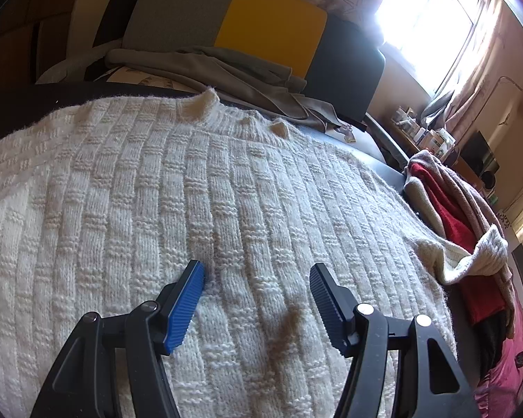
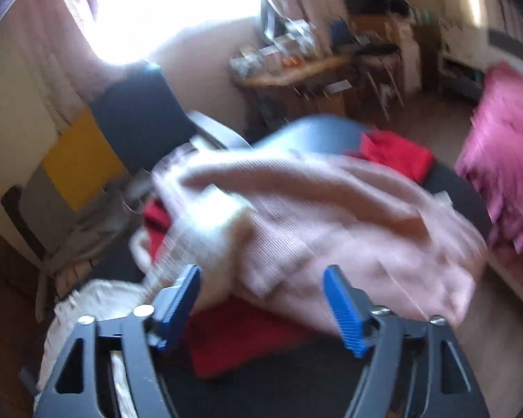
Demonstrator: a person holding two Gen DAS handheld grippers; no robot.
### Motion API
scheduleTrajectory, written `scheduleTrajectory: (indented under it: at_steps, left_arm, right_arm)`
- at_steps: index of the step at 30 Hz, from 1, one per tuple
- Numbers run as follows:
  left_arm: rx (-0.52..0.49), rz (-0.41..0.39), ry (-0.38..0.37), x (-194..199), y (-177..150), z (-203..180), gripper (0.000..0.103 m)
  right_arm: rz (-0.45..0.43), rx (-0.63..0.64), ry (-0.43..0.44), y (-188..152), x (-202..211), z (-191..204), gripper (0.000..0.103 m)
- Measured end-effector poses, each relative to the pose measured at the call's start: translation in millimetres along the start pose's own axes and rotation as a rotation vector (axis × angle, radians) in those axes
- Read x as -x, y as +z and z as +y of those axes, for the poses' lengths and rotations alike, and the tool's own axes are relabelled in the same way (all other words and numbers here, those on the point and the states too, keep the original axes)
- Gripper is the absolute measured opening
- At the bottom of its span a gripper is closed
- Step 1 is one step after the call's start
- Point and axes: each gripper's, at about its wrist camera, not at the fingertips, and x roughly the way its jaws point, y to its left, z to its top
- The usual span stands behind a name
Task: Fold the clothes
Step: 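Pull the grasped sleeve out straight from the sweater body with the right gripper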
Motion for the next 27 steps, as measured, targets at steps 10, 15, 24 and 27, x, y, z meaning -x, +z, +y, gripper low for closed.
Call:
scheduleTrajectory:
  at_steps: [10,15,24,27]
  left_arm:
    - [0.054,-0.013,-0.068,3,0,12,0.064]
    - [0.089,-0.022,-0.107,5,-2,17,0.064]
    - [0.090,-0.023,-0.103,6,-2,15,0.064]
    - [0.080,-0.020,-0.090,6,-2,12,0.064]
  right_arm:
    - [0.252,0.248,-0.452,55,-158,129,0.086]
    - [0.358,0.207,-0.513,41,-189,115,0.047]
    - [0.160,0.229,-0.342,-7,-87,83,0.019]
    - [0.116,0.203,-0.272,-41,-50,61,0.021]
